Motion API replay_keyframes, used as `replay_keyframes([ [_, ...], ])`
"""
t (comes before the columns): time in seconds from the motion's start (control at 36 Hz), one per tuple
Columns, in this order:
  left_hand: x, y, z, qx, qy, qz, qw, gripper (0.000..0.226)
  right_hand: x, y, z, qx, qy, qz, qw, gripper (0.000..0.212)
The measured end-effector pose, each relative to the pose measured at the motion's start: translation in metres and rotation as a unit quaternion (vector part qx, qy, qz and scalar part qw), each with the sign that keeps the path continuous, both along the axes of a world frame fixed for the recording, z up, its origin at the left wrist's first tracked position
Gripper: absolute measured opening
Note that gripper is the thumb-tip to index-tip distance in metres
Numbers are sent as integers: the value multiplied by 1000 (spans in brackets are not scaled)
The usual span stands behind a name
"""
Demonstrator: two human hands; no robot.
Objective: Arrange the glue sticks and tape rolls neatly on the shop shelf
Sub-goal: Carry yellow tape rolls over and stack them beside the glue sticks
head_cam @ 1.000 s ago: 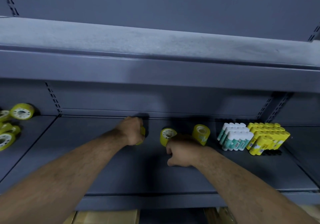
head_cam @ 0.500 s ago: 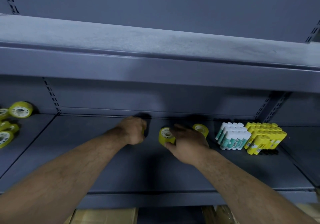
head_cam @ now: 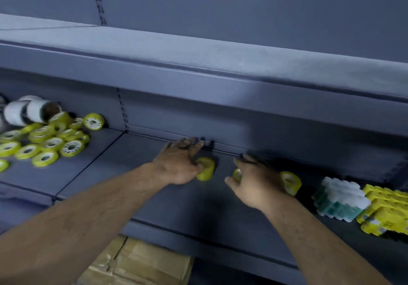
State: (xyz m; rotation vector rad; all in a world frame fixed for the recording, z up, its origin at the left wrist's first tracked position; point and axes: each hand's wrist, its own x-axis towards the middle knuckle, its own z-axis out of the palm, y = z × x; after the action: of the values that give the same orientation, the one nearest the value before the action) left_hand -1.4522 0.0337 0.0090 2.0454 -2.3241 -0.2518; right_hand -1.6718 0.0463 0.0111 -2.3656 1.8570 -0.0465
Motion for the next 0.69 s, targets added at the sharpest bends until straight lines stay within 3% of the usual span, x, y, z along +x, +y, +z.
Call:
replay_keyframes([
  [0.36, 162, 110, -7, -24, 29, 157, 987, 69, 144, 7, 2, 11, -8, 153, 988, 79],
  [0.5, 234, 151, -12, -48, 63, 182, 980, 82, 225, 29, 7, 7, -9, 191, 981, 78],
  [0.69, 352, 203, -21, -62, 43, 222, 972, 83, 344, 58, 3, -10, 13, 220, 975, 79],
])
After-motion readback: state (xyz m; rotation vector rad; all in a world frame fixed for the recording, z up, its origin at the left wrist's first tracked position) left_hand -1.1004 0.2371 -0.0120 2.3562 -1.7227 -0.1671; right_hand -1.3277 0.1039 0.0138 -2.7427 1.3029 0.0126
